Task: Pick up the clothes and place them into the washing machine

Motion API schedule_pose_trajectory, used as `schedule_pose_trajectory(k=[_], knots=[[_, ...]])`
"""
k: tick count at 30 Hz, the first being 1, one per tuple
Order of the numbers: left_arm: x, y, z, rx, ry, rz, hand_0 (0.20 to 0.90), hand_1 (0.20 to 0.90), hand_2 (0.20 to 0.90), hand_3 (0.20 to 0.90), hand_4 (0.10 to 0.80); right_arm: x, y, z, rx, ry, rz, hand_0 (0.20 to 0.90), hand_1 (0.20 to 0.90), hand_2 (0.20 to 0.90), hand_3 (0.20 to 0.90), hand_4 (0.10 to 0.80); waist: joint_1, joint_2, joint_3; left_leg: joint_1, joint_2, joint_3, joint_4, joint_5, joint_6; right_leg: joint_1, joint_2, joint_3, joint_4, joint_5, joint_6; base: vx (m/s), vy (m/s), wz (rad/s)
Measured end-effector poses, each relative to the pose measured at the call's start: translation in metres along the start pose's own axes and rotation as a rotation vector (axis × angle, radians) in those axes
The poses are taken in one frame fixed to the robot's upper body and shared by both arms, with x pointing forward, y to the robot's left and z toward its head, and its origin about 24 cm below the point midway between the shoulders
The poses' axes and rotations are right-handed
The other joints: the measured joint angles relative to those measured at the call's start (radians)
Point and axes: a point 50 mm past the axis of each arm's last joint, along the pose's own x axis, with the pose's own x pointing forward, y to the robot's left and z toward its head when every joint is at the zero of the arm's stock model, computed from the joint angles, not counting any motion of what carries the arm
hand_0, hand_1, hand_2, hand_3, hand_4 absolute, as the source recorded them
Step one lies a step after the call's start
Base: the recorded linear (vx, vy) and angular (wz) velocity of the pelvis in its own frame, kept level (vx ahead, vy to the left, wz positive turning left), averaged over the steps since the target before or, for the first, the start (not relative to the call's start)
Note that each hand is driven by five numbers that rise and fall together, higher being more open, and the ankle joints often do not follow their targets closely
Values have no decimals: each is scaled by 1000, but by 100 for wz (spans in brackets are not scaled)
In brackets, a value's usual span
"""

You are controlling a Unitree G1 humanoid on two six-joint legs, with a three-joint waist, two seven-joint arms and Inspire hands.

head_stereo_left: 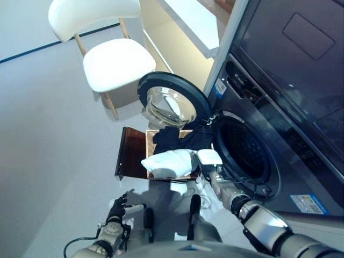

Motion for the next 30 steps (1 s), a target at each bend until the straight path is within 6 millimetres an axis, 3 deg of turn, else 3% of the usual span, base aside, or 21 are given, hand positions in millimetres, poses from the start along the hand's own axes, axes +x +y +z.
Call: schedule_pose_trajectory(k=[6, 13, 16, 21, 30], knots=[[3, 2, 11, -22, -22, 16, 900, 900, 900, 900, 800, 10, -18, 8, -10, -18, -47, 900, 900, 900, 900, 800, 9, -25, 41, -36, -3, -7, 27, 0, 2, -17, -8, -5, 3, 8, 0, -18, -15, 10], [4, 3, 16, -33, -33, 31, 900, 900, 900, 900, 800, 13, -23, 18, 4, -30, -62, 900, 900, 900, 900, 800, 27, -32, 62, -48, -3, -11, 32, 0, 1, -20, -10, -17, 1, 8, 0, -25, 3, 3], [6, 4, 23, -42, -50, 45, 900, 900, 900, 900, 800, 19, -37, 19, 14, -30, -99, 900, 900, 900, 900, 800, 26, -35, 80, -83, -6, -21, 56, -3, 2, -45, -14, -24, 12, 8, 0, -64, 8, 14], [8, 7, 38, -102, -100, 73, 900, 900, 900, 900, 800, 30, -69, 25, 30, -40, -192, 900, 900, 900, 900, 800, 38, -25, 136, -146, -5, -48, 101, -5, -2, -78, -18, -27, 31, 9, -2, -43, 3, 16], [8, 12, 50, -209, -151, 116, 900, 900, 900, 900, 800, 34, -84, 23, 49, -26, -246, 900, 900, 900, 900, 800, 58, -6, 171, -211, -6, -76, 130, -2, -7, -113, -20, -46, 32, 8, -7, -18, -6, 9]])
